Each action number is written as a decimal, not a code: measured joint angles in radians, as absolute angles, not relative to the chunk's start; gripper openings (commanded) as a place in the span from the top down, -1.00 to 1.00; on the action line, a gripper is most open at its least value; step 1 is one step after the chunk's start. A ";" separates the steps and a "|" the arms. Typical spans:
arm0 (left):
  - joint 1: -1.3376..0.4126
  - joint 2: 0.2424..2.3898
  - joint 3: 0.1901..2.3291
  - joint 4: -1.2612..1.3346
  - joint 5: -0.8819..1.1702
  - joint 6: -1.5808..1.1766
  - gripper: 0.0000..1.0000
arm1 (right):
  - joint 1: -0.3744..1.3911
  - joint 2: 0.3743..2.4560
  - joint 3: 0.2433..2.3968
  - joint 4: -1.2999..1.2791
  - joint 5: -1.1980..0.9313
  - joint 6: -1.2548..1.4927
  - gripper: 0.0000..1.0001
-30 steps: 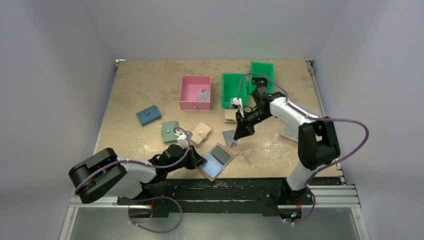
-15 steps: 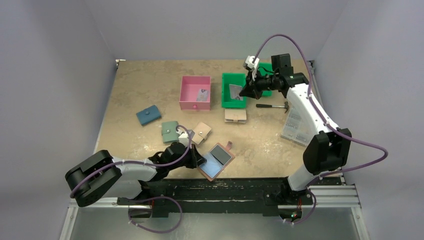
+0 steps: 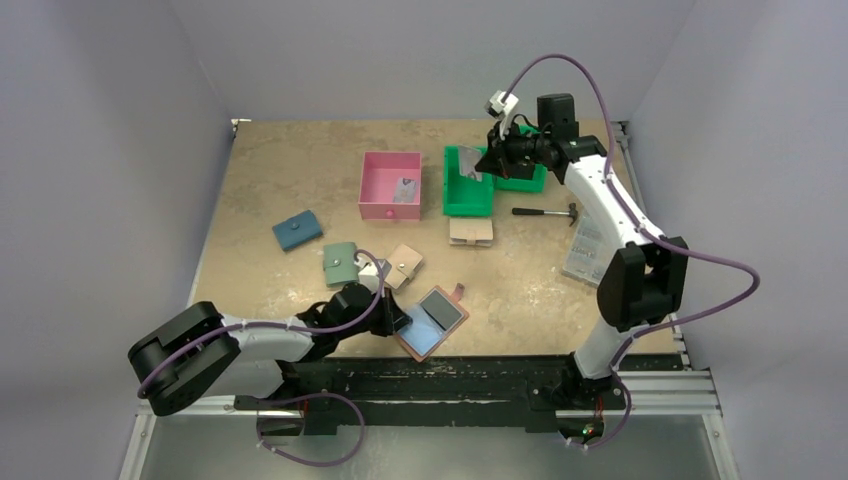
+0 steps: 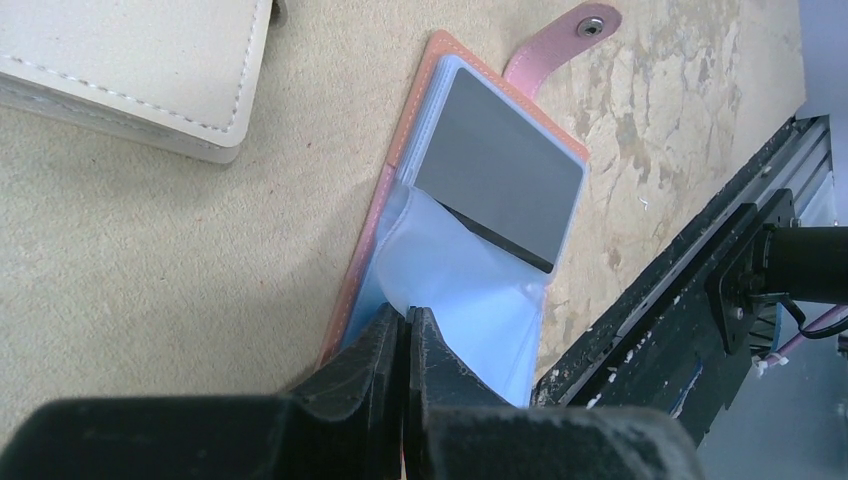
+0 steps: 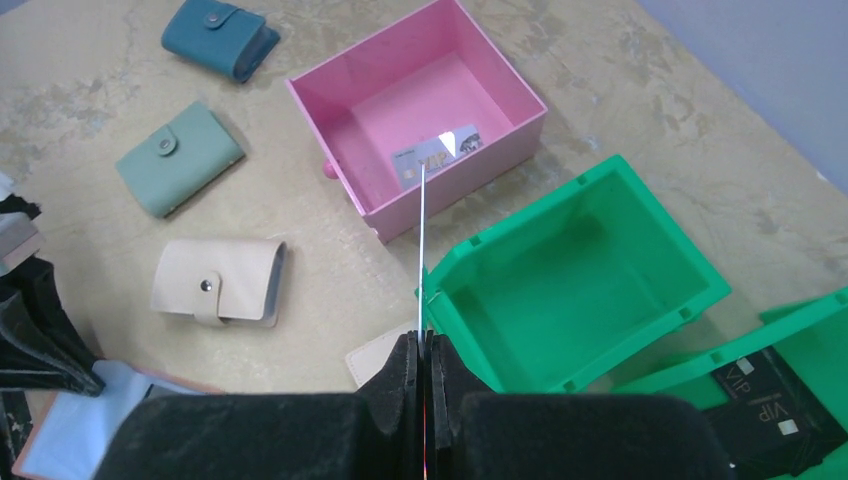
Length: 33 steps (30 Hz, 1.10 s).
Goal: Take the credit cards out of the card holder
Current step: Place the credit card in the storage box.
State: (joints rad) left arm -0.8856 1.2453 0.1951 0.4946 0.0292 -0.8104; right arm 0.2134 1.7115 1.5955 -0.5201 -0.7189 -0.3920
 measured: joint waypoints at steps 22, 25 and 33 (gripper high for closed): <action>-0.884 1.277 0.214 0.508 0.038 -0.790 1.00 | 0.413 1.992 1.813 -0.422 -0.727 -0.160 1.00; -0.884 1.278 0.214 0.508 0.038 -0.790 1.00 | 0.448 2.068 1.876 -0.395 -0.719 -0.104 1.00; -0.884 1.279 0.215 0.510 0.038 -0.790 1.00 | 0.510 2.222 1.971 -0.388 -0.625 -0.019 0.56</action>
